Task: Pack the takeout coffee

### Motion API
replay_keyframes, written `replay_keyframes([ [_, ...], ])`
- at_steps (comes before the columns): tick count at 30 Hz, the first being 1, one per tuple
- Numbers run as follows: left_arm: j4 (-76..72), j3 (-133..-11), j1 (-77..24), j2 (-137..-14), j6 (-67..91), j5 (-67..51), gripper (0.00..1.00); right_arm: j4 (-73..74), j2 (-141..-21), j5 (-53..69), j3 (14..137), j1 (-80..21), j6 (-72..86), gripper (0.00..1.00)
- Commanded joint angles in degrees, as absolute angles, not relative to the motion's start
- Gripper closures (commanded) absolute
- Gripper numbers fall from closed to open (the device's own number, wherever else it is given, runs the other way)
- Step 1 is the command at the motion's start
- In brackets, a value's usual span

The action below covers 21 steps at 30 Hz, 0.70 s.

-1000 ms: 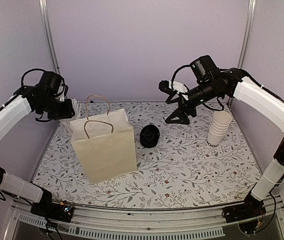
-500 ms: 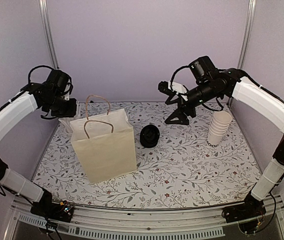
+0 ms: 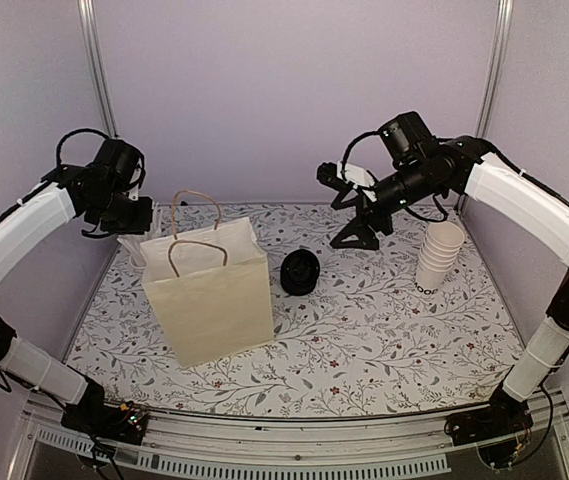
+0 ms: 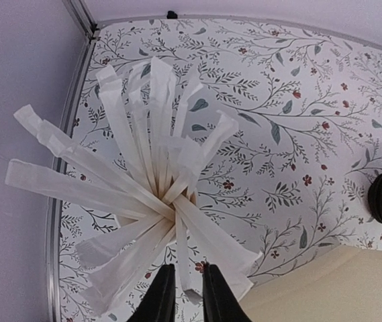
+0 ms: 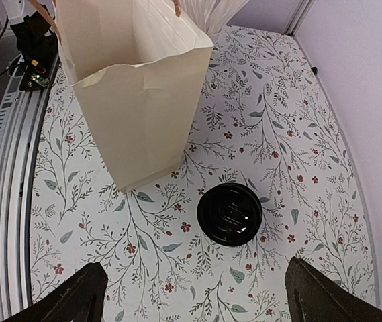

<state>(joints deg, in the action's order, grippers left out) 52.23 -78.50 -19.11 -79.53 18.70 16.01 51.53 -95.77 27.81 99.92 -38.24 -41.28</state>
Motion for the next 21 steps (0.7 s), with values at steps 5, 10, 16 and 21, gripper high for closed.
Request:
replay_keyframes([
  [5,52.9,-78.8,-19.6,-80.5,17.4,16.6,0.84,52.7,-96.6,28.5,101.9,-38.4,-40.9,0.04],
  [10,53.0,-78.9,-19.6,-81.0,17.3,16.2,0.85,52.6,-96.0,28.2,101.6,-38.4,-40.9,0.04],
  [16,53.9,-80.0,-19.9,-81.0,17.3,16.2,0.97,52.5,-95.3,28.0,100.8,-38.4,-40.9,0.04],
  [21,60.0,-85.4,-20.5,-80.4,17.5,17.5,1.0,52.3,-95.1,27.8,100.4,-38.4,-41.0,0.04],
])
